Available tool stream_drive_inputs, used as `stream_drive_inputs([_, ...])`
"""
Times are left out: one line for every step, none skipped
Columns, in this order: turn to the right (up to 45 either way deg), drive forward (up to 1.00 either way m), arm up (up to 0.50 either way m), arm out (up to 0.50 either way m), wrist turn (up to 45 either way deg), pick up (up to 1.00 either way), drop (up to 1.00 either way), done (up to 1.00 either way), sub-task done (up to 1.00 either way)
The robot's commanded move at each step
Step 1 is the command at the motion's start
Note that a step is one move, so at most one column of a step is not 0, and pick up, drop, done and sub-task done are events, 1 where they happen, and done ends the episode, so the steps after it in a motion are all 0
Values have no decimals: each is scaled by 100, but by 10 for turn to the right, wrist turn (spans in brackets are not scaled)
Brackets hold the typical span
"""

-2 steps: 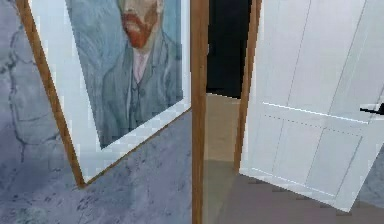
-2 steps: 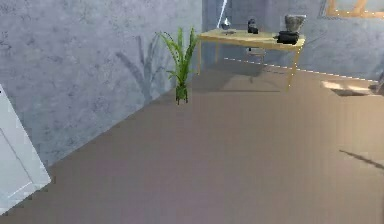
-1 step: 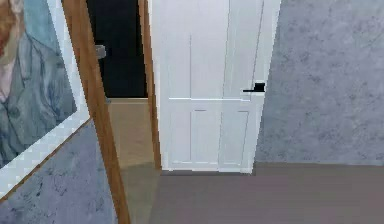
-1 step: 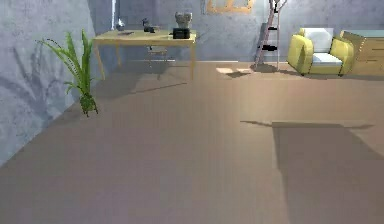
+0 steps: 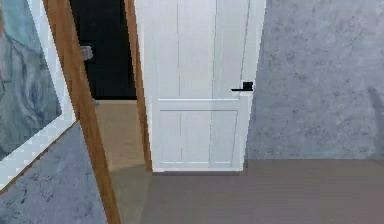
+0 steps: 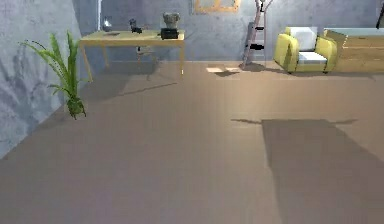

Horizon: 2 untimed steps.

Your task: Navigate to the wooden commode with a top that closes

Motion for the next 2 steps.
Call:
stream_drive_inputs([0,85,0,0,0,0,0,0,0])
stream_drive_inputs([-390,0,0,0,0,0,0,0,0])
